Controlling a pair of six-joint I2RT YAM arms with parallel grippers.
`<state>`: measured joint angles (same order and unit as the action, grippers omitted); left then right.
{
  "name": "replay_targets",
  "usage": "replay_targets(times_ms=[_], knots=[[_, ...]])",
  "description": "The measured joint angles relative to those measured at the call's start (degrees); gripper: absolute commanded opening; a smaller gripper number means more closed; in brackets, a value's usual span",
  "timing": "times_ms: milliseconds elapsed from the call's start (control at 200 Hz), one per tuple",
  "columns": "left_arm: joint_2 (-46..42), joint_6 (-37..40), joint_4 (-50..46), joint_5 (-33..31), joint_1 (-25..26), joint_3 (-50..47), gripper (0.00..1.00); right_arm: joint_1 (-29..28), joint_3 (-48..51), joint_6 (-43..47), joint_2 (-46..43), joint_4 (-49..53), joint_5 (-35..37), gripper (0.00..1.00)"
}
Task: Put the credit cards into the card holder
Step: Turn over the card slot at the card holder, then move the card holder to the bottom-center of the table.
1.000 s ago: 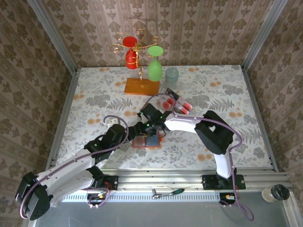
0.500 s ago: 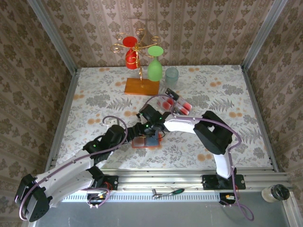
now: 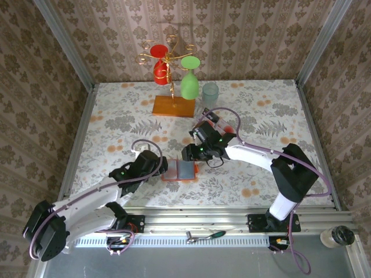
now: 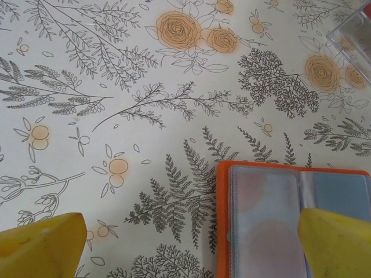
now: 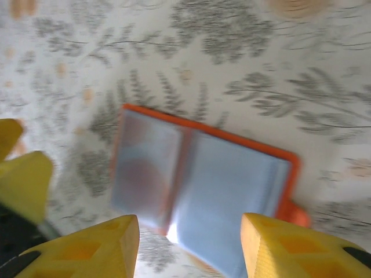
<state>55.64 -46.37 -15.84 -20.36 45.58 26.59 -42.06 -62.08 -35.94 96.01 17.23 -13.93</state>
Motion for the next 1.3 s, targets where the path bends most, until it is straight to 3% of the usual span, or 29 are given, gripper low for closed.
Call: replay_targets(times_ms=[185, 305, 380, 450, 560, 890, 985, 1145, 1300], knots=[[4.7, 0.5, 2.3, 0.7, 0.0, 1.8, 0.96, 0.0, 0.2, 4.9, 0.9, 5.1, 5.7, 0.52], [7.6, 1.0, 2.8, 1.0, 0.1, 2.8, 0.97, 0.0, 0.3, 6.6, 3.7, 5.7, 6.6, 0.44], [9.3, 1.2, 3.2, 1.1, 0.2, 3.4, 0.97, 0.0, 0.5, 7.6, 5.2, 5.8, 6.7, 0.32], [10.6, 1.2, 3.6, 1.1, 0.5, 3.9, 0.97, 0.0, 1.0, 8.3, 5.8, 5.8, 6.9, 0.14], [11.9, 1.2, 4.0, 1.2, 1.2, 4.3, 0.98, 0.2, 2.0, 8.5, 5.8, 5.7, 7.2, 0.0], [13.8, 1.2, 5.3, 1.1, 3.1, 4.7, 1.0, 3.4, 8.5, 10.3, 0.2, 5.8, 7.6, 0.0], [13.8, 1.2, 5.6, 1.1, 3.1, 4.8, 1.0, 4.7, 10.5, 10.3, -1.6, 5.9, 7.7, 0.11], [14.0, 1.2, 5.8, 1.1, 3.2, 5.2, 1.0, 6.7, 12.5, 10.2, -5.1, 6.6, 7.7, 0.42], [14.2, 1.6, 5.8, 1.1, 3.2, 5.9, 1.0, 8.7, 12.5, 10.6, -9.8, 7.6, 7.4, 0.56]])
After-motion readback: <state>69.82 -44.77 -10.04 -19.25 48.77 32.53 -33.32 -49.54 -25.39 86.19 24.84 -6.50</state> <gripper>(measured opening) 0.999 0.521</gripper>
